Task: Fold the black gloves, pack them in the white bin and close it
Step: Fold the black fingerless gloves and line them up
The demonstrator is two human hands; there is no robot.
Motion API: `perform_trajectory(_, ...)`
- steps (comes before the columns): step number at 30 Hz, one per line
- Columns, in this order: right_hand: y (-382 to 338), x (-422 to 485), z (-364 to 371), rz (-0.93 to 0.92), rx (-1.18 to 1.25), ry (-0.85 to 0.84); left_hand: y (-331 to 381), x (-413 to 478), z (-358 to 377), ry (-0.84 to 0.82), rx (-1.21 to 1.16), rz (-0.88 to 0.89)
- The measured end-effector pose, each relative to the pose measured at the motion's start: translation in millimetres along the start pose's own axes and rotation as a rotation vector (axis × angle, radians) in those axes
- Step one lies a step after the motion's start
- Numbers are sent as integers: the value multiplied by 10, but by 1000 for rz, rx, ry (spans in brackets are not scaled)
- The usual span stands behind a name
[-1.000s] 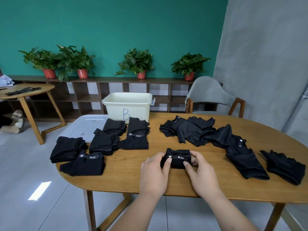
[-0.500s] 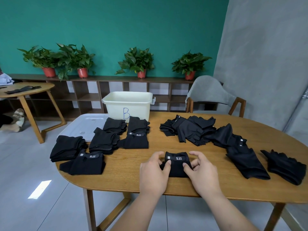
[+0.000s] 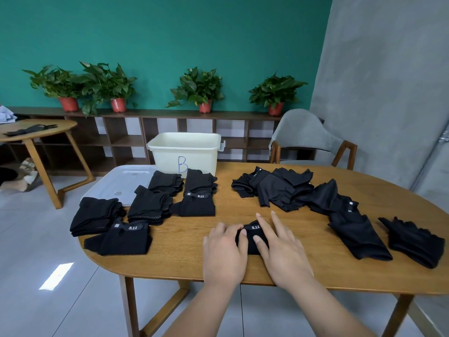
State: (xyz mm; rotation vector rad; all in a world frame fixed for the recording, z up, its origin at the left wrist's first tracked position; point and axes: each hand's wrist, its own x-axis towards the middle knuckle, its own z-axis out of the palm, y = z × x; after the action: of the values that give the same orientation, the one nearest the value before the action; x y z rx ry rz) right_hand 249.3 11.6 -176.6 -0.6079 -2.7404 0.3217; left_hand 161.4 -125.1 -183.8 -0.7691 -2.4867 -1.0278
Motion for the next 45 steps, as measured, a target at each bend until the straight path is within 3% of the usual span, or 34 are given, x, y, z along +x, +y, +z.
perform_trajectory(14,-15,98,37,134,-72,-92,-22,44,57,-94,134,5)
perform_trajectory(18,20,51,24,108,120,39,-69,38,97,-39,101,2)
perform_trajectory(21,54,22,-5,188,338,170,-46,13,92,58,96,-4)
perform_trajectory(25,93,15,-21,255,447,281,54,-8,18,100,224,152)
perform_trajectory(30,139,61,26,292,465,312,304,-8,78,-76,273,357)
perform_trajectory(35,192,66,40,289,461,287,484,5,134,-524,444,215)
perform_trajectory(45,233,87,56,267,398,265,171,97,-44,-635,489,174)
